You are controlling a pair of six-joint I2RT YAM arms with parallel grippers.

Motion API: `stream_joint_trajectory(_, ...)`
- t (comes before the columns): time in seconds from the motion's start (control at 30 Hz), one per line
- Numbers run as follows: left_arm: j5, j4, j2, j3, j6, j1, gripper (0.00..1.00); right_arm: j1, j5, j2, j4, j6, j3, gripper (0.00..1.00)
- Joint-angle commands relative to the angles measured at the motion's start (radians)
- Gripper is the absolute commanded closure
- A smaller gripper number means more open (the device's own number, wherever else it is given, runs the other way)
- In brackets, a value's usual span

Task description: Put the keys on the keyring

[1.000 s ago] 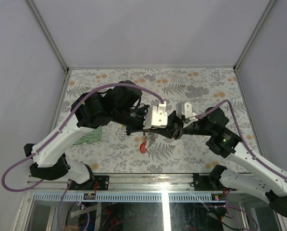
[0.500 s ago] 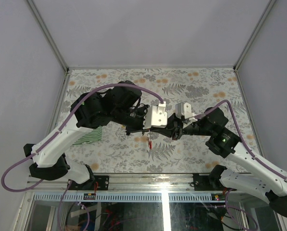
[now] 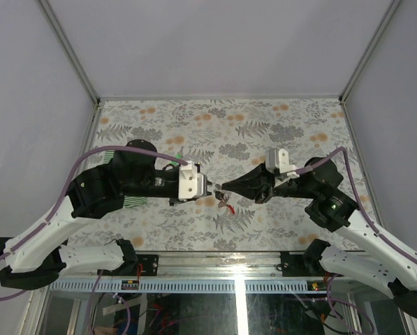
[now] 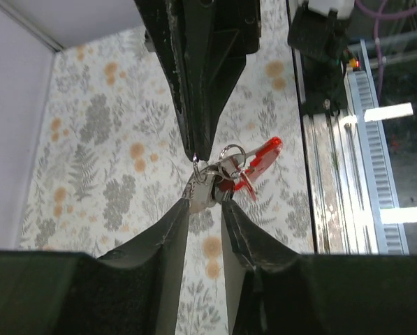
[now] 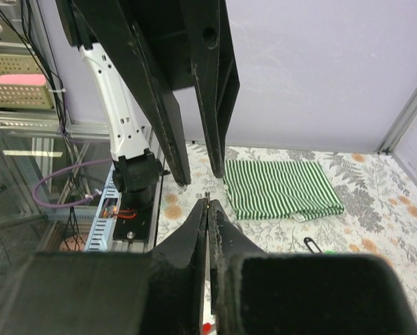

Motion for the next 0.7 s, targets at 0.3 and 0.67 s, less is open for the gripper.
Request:
stream_joint_trajectory(0.3,0.004,0.741,-0.216,-0.368,-0.239,-0.004,0.74,0.001,-0.006,-0.064,0.153,0.058,0.056,1.00)
stream_joint_trajectory(0.67,-0.151,0.960,-0.240,-0.518,-0.407,-0.004,0.64,0.001,0.257,-0.109,0.150,0.049,0.009,1.00)
